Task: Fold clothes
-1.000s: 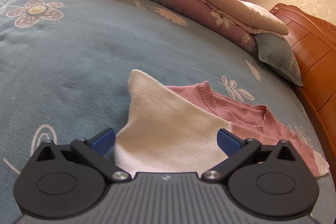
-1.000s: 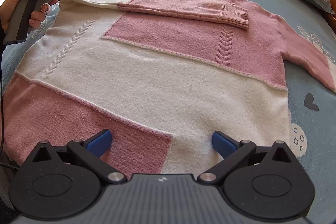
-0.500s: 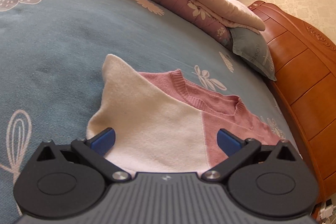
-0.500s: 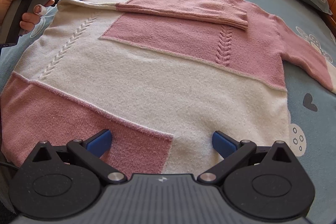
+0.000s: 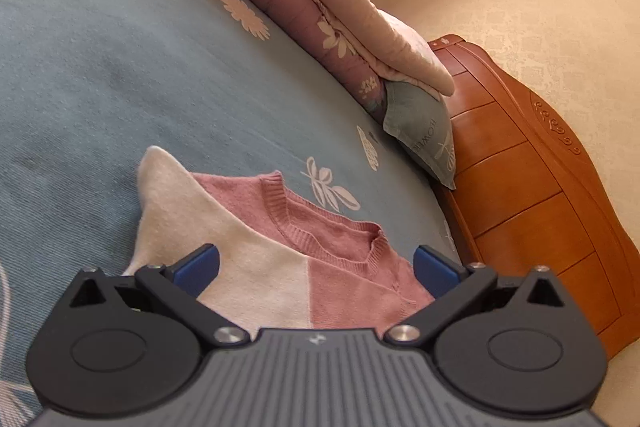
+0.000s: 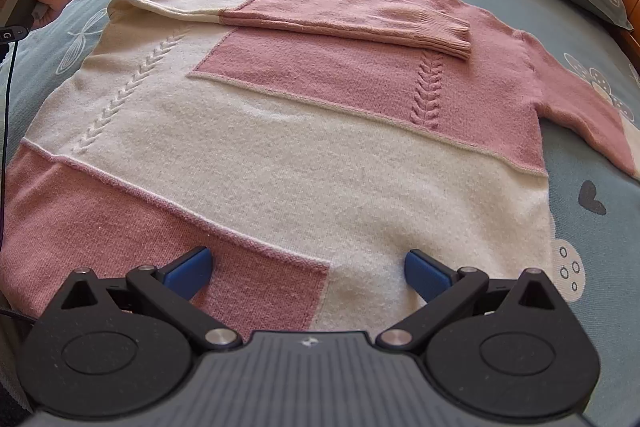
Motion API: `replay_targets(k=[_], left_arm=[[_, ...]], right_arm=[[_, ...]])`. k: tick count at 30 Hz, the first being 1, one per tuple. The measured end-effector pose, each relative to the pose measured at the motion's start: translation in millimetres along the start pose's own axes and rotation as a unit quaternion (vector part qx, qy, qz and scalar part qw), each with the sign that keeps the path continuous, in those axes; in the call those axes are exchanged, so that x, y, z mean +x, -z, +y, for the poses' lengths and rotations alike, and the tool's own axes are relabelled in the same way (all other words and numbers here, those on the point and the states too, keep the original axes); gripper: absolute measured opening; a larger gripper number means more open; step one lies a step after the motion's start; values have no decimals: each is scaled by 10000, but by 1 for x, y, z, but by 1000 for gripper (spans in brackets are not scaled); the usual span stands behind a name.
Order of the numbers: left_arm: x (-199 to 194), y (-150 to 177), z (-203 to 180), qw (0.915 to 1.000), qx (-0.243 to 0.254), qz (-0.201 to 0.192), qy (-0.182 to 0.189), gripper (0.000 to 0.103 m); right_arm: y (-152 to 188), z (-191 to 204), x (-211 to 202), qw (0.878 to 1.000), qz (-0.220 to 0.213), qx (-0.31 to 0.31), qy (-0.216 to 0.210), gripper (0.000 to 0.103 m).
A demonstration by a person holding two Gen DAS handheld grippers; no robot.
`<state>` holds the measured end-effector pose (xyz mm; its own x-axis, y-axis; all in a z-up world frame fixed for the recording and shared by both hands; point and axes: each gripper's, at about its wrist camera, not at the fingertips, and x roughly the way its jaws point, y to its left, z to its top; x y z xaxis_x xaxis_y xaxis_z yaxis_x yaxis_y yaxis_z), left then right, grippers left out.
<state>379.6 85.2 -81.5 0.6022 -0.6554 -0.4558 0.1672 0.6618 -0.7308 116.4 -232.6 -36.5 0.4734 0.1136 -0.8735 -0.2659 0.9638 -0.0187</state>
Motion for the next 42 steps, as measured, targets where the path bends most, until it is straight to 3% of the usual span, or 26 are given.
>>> replay_targets(k=[3,4,7,10,15,18,19,23,26,29,31,34,36,41,42], left_arm=[[16,-7,11,9953,211,-120,-935,102],[17,-10,19,9936,211,-200,-1091,102],[8,-15,30,9949,-50,-290,-969,102],[-5,-17,20,9943,-13,-352,-1011,102],[-20,2,4,9994,146,-19,-309,102],[-21,21,14,9907,442,67,-1284,102],[-23,27,23,9893,439,95,-1388,102],[-49,25,23,9939,-19,-157,-1094,102],[-61,22,1,9974,310,-356,-553,102],[-48,27,-24,9964,809,61,-264,102],[-37,38,-30,9925,1106,346,-386,102],[-30,63,-7,9866,1237,508,-933,101],[-40,76,-4,9849,1489,289,-839,102],[-49,79,-30,9753,1840,360,-1166,102],[-51,78,-37,9758,1879,356,-1057,102]], right_arm=[[0,-1,0,10000,-4,-1,-11,103],[0,-1,0,10000,-13,-5,-13,103],[2,-1,-1,10000,-48,-16,-16,103],[2,0,0,10000,-73,-36,-17,103],[2,0,0,9999,-110,-31,-19,103],[3,0,0,9999,-157,-30,-17,103],[3,0,0,9999,-168,-29,-14,103],[4,0,-1,9998,-180,-16,-5,103],[3,1,0,9998,-181,7,19,103],[3,2,0,9998,-197,32,41,103],[4,2,-1,9997,-218,49,41,103],[6,1,-1,9996,-282,93,33,103],[7,1,-1,9994,-330,124,31,103],[7,-1,-1,9990,-393,228,12,103],[7,-1,-1,9988,-416,247,27,103]])
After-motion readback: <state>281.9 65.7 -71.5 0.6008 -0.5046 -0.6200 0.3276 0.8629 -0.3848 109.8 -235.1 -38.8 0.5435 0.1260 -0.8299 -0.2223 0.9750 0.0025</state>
